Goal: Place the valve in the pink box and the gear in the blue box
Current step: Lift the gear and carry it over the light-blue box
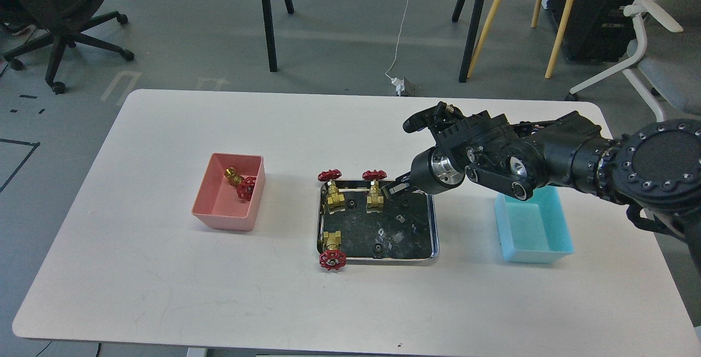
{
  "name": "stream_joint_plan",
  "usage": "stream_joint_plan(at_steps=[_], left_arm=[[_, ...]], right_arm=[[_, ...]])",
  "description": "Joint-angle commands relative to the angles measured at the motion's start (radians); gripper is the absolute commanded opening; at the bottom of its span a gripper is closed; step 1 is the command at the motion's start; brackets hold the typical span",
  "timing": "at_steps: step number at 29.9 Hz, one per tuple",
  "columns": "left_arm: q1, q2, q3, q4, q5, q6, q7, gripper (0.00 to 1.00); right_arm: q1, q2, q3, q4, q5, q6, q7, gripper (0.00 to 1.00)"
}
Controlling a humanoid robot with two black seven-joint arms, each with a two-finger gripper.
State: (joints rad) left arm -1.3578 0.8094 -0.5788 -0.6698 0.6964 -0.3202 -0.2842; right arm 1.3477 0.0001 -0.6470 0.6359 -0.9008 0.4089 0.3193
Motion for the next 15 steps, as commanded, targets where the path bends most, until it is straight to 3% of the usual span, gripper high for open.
stream_joint_plan(at_steps=[1,4,8,15], left_arm=[[0.000,-0.001,0.002,0.004,0.000,0.000,0.000,0.98],[0.000,-0.001,0.004,0.004,0.000,-0.002,-0.001,0.98],[0.005,-0.006,0.005,0.006,0.000,0.000,-0.001,0.98],[0.009,-0.030,0.007,0.013,0.000,0.001,-0.001,0.98]], right_arm=[[0.028,0.000,0.033,0.019,0.043,0.016,0.001,0.12],[0.048,-0.006,0.098,0.083,0.049,0.060,0.000,0.12],[0.060,-0.234,0.116,0.236,0.043,0.080,0.001,0.12],[0.059,-0.517,0.119,0.409,0.039,0.080,0.004,0.13]])
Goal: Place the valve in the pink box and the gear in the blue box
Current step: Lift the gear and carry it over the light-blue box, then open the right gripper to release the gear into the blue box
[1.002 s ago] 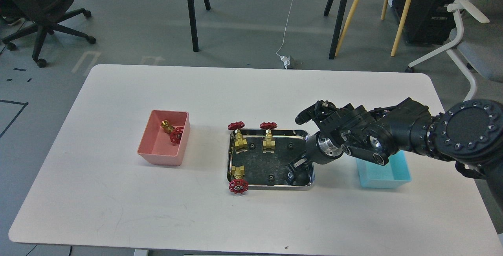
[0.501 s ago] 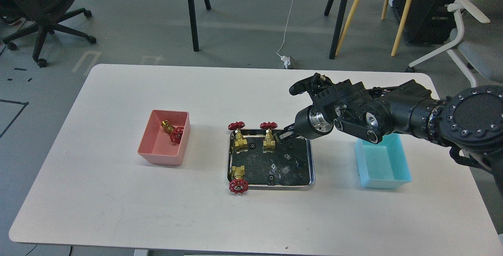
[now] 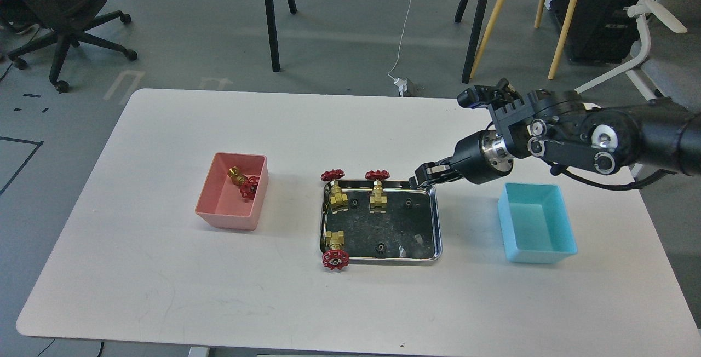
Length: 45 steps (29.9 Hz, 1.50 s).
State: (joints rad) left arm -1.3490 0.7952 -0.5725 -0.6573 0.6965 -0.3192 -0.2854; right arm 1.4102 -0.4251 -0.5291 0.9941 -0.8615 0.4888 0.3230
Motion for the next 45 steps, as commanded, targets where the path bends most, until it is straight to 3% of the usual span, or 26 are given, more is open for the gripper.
stream_joint_plan(at_steps=[1,11,22,24,28,33,37,45], left_arm=[[0.001,-0.022,-0.001,0.002,0.000,0.000,0.000,0.98],[-0.001,-0.025,-0.001,0.002,0.000,0.005,0.002,0.98],[-0.001,-0.025,-0.001,0.002,0.000,0.014,0.002,0.98],[-0.002,-0.025,-0.001,0.002,0.000,0.012,0.002,0.98],[-0.002,-0.025,0.000,0.002,0.000,0.012,0.000,0.98],[-0.002,-0.025,0.000,0.002,0.000,0.014,0.002,0.98],[-0.004,-0.024,0.000,0.002,0.000,0.012,0.002,0.98],[-0.002,-0.024,0.000,0.002,0.000,0.011,0.006,0.98]], right_arm=[[-0.007,-0.128,0.001,0.067,-0.001,0.000,0.001,0.13],[-0.062,-0.426,-0.008,0.132,-0.007,0.000,0.001,0.13],[-0.162,-0.435,0.004,0.100,-0.022,0.000,-0.005,0.14],[-0.166,-0.425,0.004,0.095,-0.022,0.000,-0.007,0.20],[-0.180,-0.389,0.014,0.064,-0.019,0.000,-0.010,0.57],[-0.191,-0.365,0.027,0.060,-0.007,0.000,-0.015,0.83],[-0.188,-0.360,0.079,0.060,-0.002,0.000,-0.030,0.92],[-0.168,-0.376,0.420,0.057,0.067,0.000,-0.055,0.94]])
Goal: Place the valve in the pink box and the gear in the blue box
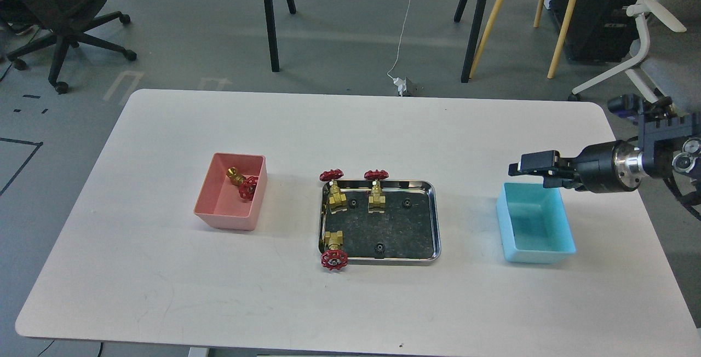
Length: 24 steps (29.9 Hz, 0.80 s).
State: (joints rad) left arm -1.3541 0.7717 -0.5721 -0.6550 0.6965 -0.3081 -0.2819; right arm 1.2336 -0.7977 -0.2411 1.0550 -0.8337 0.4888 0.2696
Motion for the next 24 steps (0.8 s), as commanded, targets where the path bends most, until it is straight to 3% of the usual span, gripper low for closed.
stream_joint_plan(at_steps=[1,7,10,17,21,24], left_arm=[[0.003,-0.002,0.000,0.000,0.000,0.000,0.003,0.98],[0.006,-0.005,0.001,0.000,0.001,0.003,0.007,0.98],[0.004,-0.011,0.001,0.000,0.008,0.003,0.009,0.98],[0.006,-0.017,0.001,0.000,0.008,0.032,0.027,0.98],[0.006,-0.018,0.001,0.000,0.006,0.041,0.027,0.98],[0.006,-0.029,0.001,0.000,0.005,0.041,0.026,0.98]], right_arm=[[0.010,-0.003,0.187,-0.018,0.069,0.000,-0.001,0.94],[-0.003,0.084,0.434,-0.176,0.301,0.000,0.000,0.94],[0.001,0.201,0.491,-0.304,0.393,-0.102,-0.009,0.94],[0.027,0.455,0.499,-0.629,0.574,-0.343,-0.134,0.92],[0.067,0.654,0.491,-0.939,0.593,-0.383,-0.219,0.92],[0.093,0.787,0.471,-1.137,0.593,-0.394,-0.224,0.89]])
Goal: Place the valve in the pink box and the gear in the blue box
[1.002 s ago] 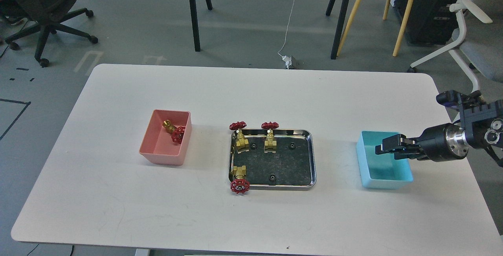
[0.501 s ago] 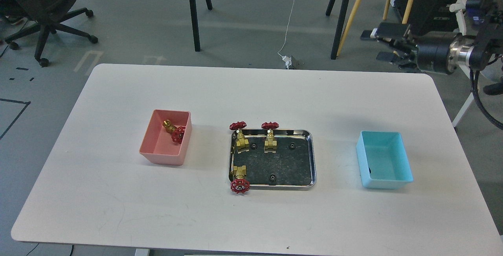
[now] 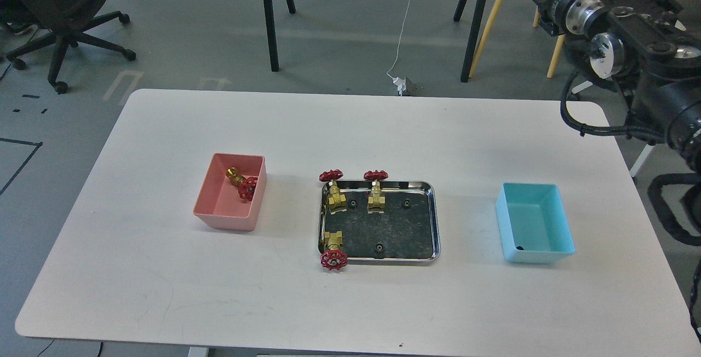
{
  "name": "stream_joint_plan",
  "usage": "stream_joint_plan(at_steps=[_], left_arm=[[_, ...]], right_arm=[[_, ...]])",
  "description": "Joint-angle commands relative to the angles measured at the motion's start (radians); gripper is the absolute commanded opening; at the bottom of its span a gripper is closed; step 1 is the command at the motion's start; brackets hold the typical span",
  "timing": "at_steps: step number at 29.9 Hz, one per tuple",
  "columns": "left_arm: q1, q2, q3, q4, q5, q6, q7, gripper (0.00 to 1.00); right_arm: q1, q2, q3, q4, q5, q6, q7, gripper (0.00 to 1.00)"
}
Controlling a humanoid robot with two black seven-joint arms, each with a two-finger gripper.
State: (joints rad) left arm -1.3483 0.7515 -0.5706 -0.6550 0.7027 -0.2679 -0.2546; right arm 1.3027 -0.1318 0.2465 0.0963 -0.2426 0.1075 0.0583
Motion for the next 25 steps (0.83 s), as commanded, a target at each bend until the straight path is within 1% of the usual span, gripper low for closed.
stream_joint_plan(at_steps=[1,3,4,6,8,9,10,11,12,13,15,19,21,24,25], left_arm=[[0.001,-0.014,0.000,0.000,-0.002,0.001,-0.003,0.98],[0.001,-0.024,0.000,-0.002,-0.005,0.003,-0.006,0.98],[0.001,-0.031,-0.002,-0.002,-0.006,0.003,-0.008,0.98],[0.001,-0.041,-0.003,-0.002,-0.008,0.012,-0.003,0.98],[0.001,-0.046,-0.002,-0.002,-0.008,0.009,0.002,0.98],[0.001,-0.047,0.001,-0.002,-0.006,0.001,0.015,0.98],[0.003,-0.047,0.003,-0.002,-0.008,-0.014,0.046,0.98],[0.003,-0.047,0.005,-0.002,-0.008,-0.037,0.087,0.98],[0.006,-0.049,0.006,-0.002,-0.008,-0.059,0.115,0.98],[0.012,-0.054,0.006,-0.002,-0.008,-0.080,0.132,0.98],[0.037,-0.089,0.008,0.000,-0.005,-0.088,0.132,0.98],[0.075,-0.199,0.008,0.001,0.004,-0.077,0.117,0.98],[0.087,-0.253,0.008,0.006,0.004,-0.044,0.110,0.98],[0.083,-0.316,0.008,0.023,0.003,0.024,0.114,0.98],[0.080,-0.330,0.008,0.024,0.003,0.033,0.115,0.98]], right_arm=[[0.029,0.132,-0.021,-0.205,0.003,-0.026,-0.009,0.89],[0.035,0.132,-0.015,-0.207,0.008,-0.081,0.009,0.91],[0.039,0.132,-0.012,-0.205,0.009,-0.100,0.027,0.92],[0.046,0.132,-0.010,-0.202,0.023,-0.109,0.054,0.93],[0.049,0.132,-0.003,-0.202,0.067,-0.108,0.061,0.94],[0.050,0.132,-0.001,-0.202,0.091,-0.104,0.061,0.94],[0.058,0.132,-0.001,-0.202,0.106,-0.100,0.061,0.96],[0.069,0.132,-0.001,-0.202,0.109,-0.092,0.060,0.96],[0.078,0.129,-0.003,-0.202,0.109,-0.089,0.060,0.97],[0.088,0.127,-0.004,-0.202,0.109,-0.089,0.055,0.99],[0.108,0.126,-0.007,-0.204,0.108,-0.091,0.054,0.99],[0.110,0.130,-0.018,-0.204,0.106,-0.095,0.060,0.99],[0.107,0.132,-0.045,-0.202,0.105,-0.097,0.061,0.99],[0.115,0.132,-0.096,-0.202,0.106,-0.092,0.060,0.99],[0.115,0.132,-0.101,-0.201,0.106,-0.086,0.060,0.99]])
